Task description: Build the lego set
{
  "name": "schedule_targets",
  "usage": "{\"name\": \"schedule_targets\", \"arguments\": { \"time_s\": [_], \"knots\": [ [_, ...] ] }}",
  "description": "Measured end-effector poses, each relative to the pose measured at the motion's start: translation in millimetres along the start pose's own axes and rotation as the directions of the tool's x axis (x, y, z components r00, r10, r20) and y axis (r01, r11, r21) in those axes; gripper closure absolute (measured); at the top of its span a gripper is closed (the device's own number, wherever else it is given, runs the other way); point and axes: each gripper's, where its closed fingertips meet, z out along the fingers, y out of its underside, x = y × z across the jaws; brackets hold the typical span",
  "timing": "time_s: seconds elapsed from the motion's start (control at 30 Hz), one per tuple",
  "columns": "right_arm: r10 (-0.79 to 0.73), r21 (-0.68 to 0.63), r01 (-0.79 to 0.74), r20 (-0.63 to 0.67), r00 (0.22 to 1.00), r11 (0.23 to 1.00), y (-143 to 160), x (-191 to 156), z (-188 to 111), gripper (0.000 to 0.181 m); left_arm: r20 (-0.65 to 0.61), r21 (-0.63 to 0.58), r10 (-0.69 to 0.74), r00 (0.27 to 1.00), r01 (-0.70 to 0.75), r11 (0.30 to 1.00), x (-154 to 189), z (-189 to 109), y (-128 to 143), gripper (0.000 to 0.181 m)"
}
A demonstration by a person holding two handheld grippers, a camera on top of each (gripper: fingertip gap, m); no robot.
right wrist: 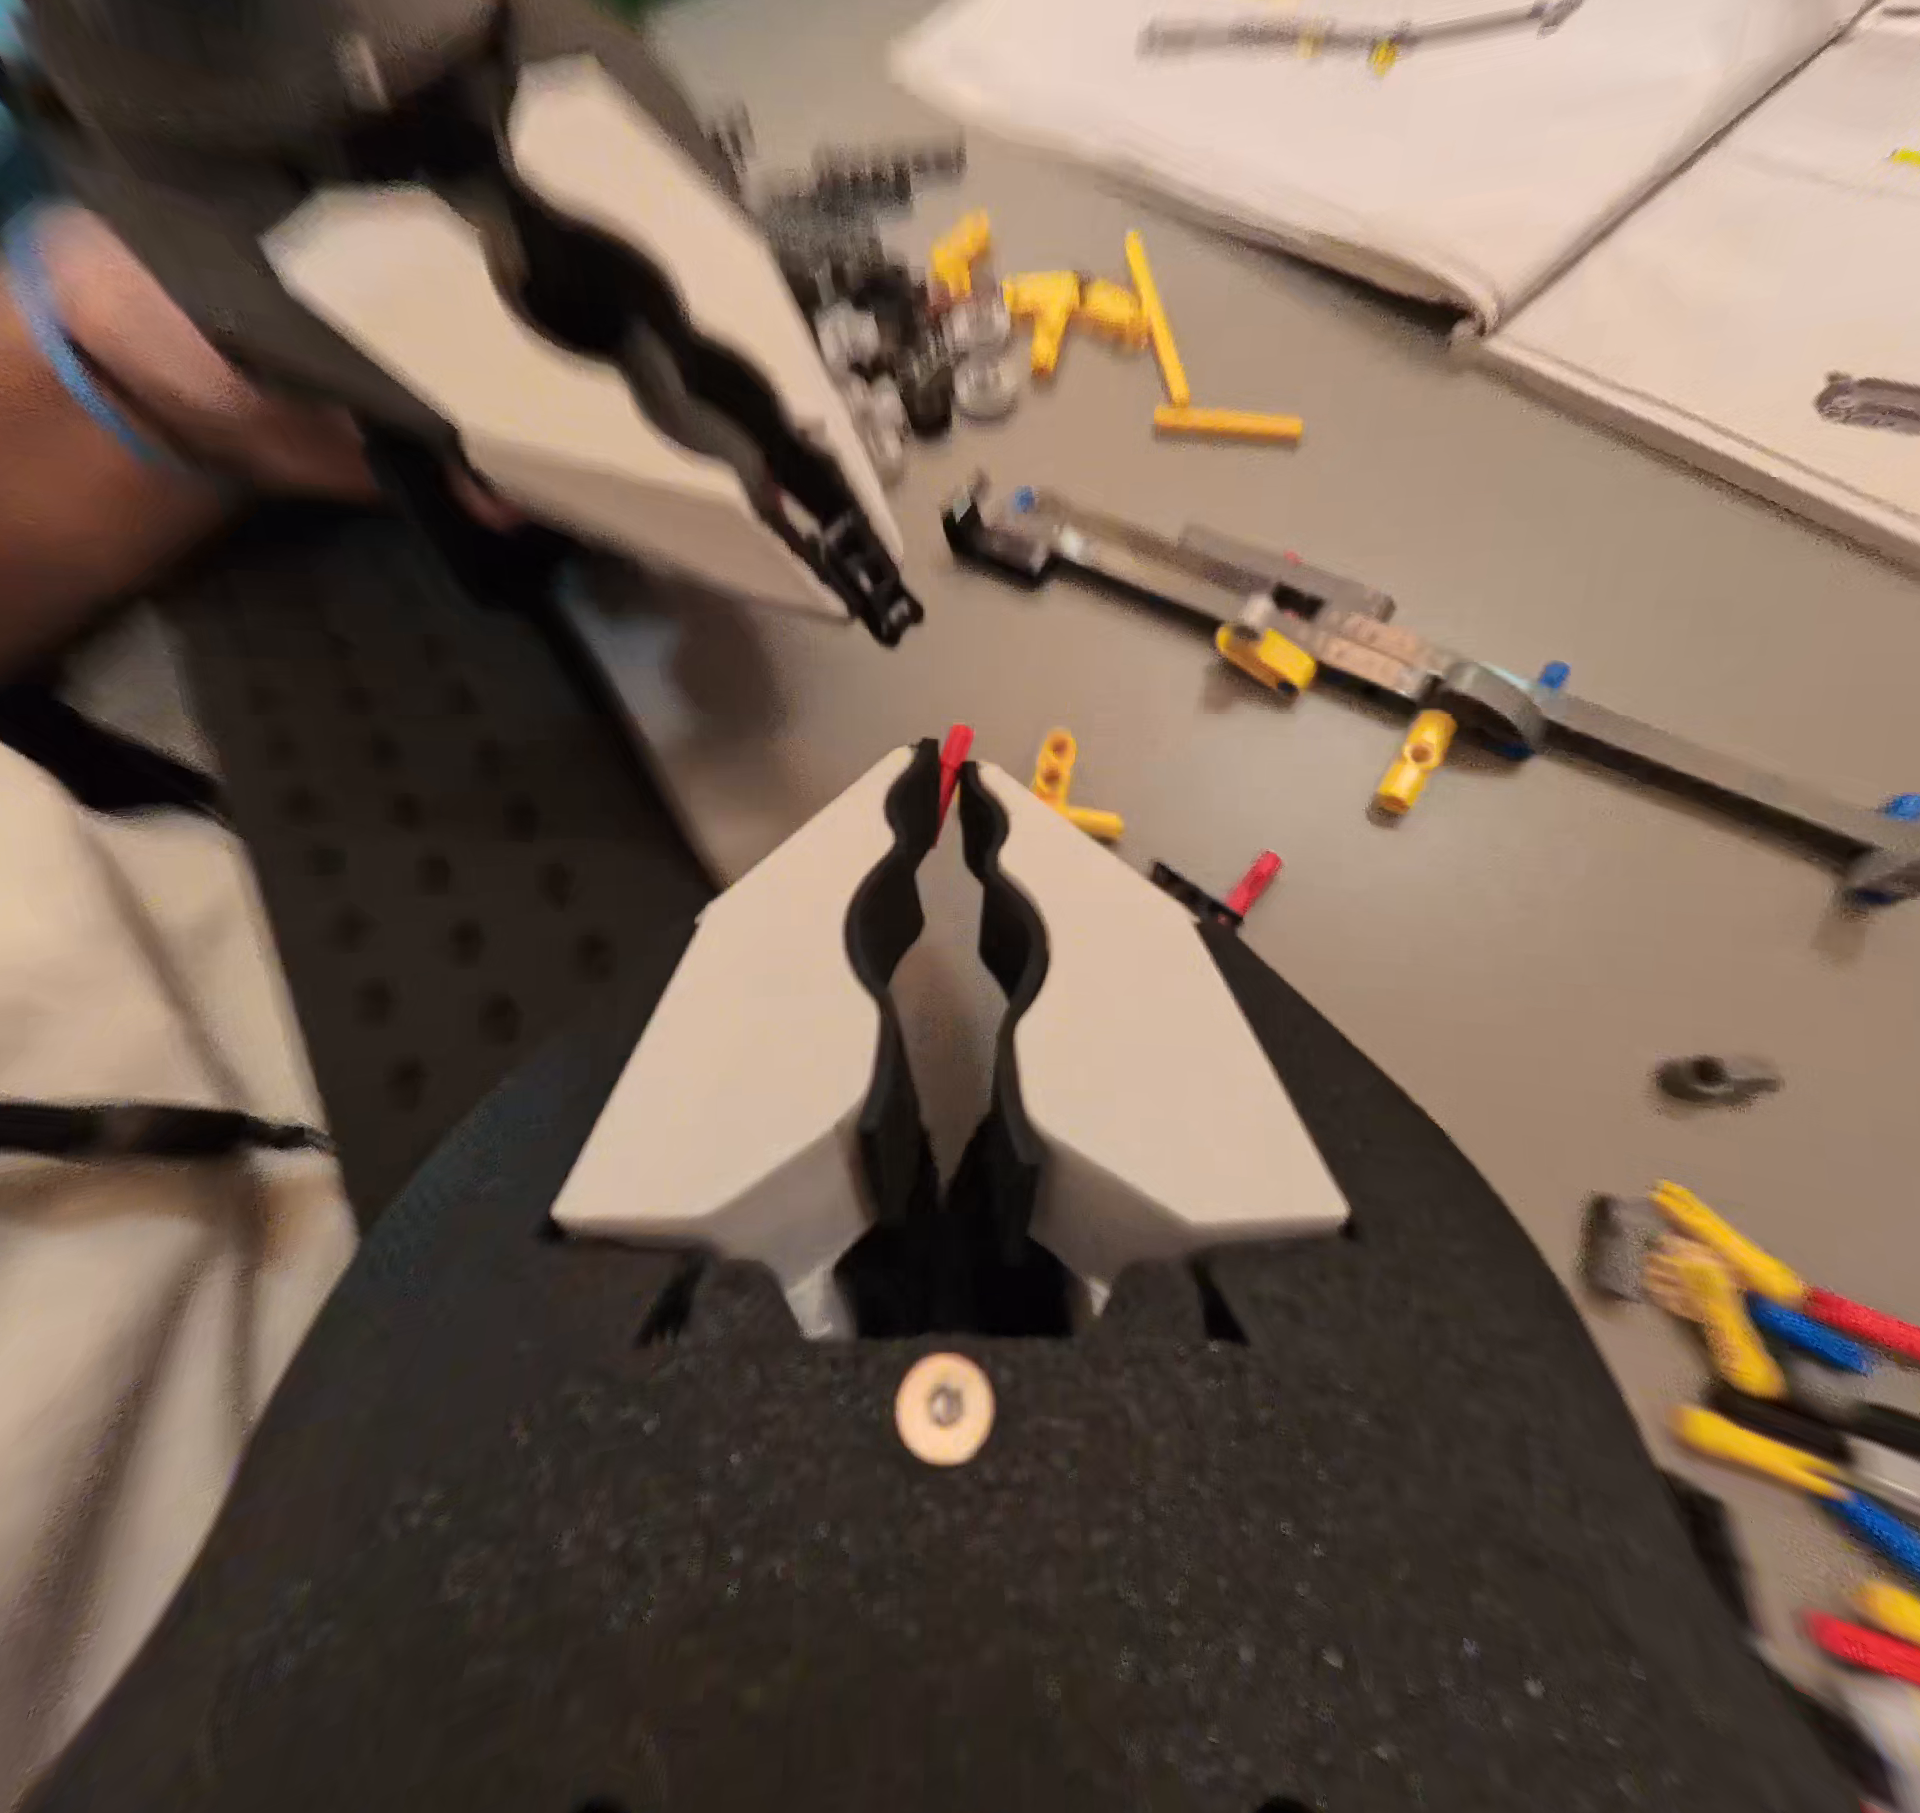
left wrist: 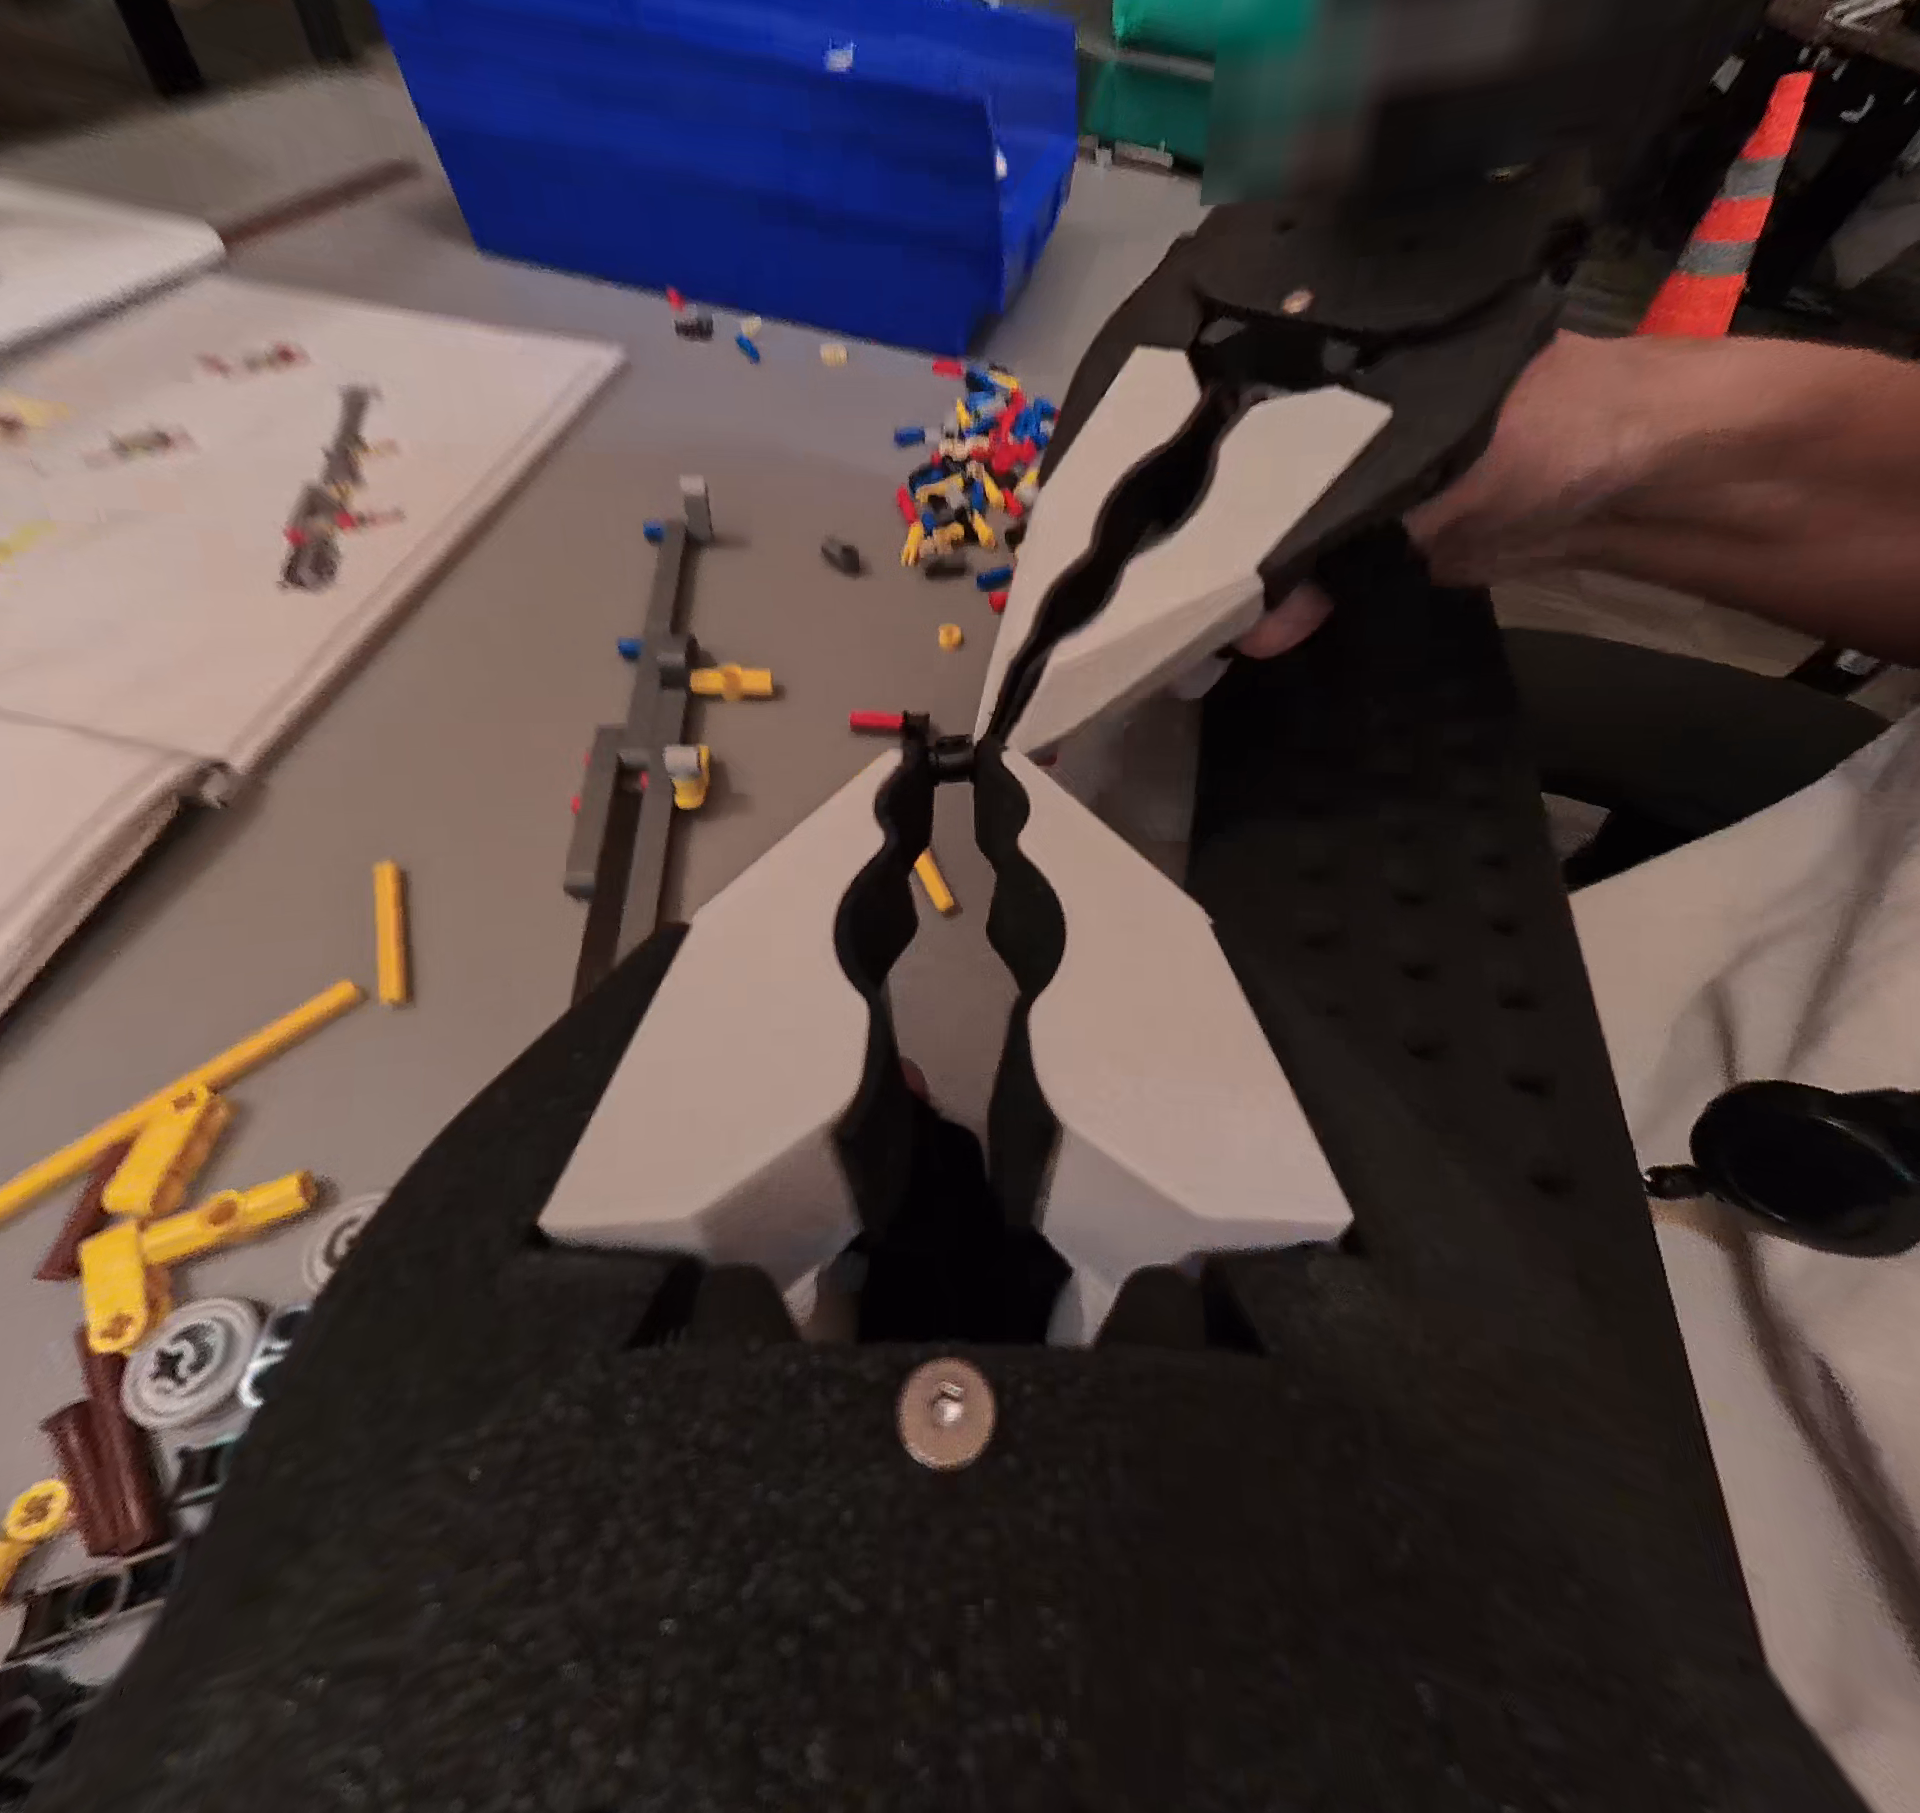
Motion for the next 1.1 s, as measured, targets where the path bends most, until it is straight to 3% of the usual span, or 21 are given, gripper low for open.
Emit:
{"name": "schedule_targets", "arguments": {
  "time_s": [0.1, 0.17, 0.63, 0.83, 1.1],
  "knots": [
    [0.268, 0.153, -0.300, 0.200, 0.942, 0.942, -24, -15, -8, 0.178, 0.020, 0.071, 0.043, 0.999, -0.044, 0.997, 2, -5, -11, 0.175],
    [0.330, 0.189, -0.386, 0.270, 0.905, 0.903, -28, -19, -10, 0.178, 0.018, 0.100, 0.056, 0.998, -0.058, 0.993, 4, -7, -14, 0.175],
    [0.408, 0.204, -0.495, 0.353, 0.842, 0.845, -36, -21, -15, 0.178, 0.031, 0.118, 0.079, 0.996, -0.082, 0.990, 4, -3, -18, 0.174],
    [0.428, 0.189, -0.504, 0.332, 0.840, 0.843, -33, -19, -11, 0.178, 0.036, 0.110, 0.078, 0.996, -0.082, 0.991, 2, -3, -17, 0.175],
    [0.465, 0.126, -0.523, 0.319, 0.826, 0.843, -26, -18, -3, 0.178, 0.126, 0.040, 0.261, 0.957, -0.268, 0.963, -1, 0, -11, 0.174]
  ]
}}
